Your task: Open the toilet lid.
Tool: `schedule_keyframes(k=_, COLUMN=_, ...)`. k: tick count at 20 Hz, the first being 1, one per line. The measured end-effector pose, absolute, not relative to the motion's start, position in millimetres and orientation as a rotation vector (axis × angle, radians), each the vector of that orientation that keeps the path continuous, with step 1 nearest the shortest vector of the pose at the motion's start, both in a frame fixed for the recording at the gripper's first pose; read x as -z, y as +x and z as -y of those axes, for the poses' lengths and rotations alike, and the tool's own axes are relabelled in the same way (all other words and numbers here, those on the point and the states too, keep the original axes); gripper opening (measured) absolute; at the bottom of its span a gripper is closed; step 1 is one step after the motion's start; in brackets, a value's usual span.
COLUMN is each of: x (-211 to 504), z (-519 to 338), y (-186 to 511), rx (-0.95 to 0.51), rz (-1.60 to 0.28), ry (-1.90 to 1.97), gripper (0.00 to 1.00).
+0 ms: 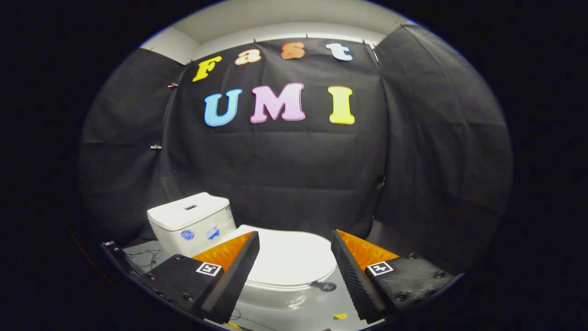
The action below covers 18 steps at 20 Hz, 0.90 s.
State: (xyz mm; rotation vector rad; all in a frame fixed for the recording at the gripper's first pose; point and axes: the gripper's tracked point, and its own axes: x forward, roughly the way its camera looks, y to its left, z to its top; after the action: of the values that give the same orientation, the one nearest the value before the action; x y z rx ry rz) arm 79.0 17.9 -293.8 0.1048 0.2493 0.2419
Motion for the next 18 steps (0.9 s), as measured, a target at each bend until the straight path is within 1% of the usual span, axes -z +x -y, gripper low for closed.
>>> schedule_keyframes(k=4, x=346, z=-9, y=99, rx=-0.251, rz=-0.426, ry=0.302, gripper=0.99)
schedule_keyframes(k=7, x=387, z=5, y=116, rx=-0.248, rz=-0.525, ry=0.448, gripper=0.99)
schedule_keyframes(k=11, x=448, z=36, y=141, rx=-0.153, rz=-0.637, ry=0.672, gripper=0.99)
schedule_keyframes(k=15, x=508, z=63, y=153, rx=-0.061, rz=-0.731, ry=0.81, gripper=0.99)
schedule_keyframes(k=18, x=538, z=73, y=161, rx=-0.006, rz=-0.775, ry=0.951, gripper=0.98)
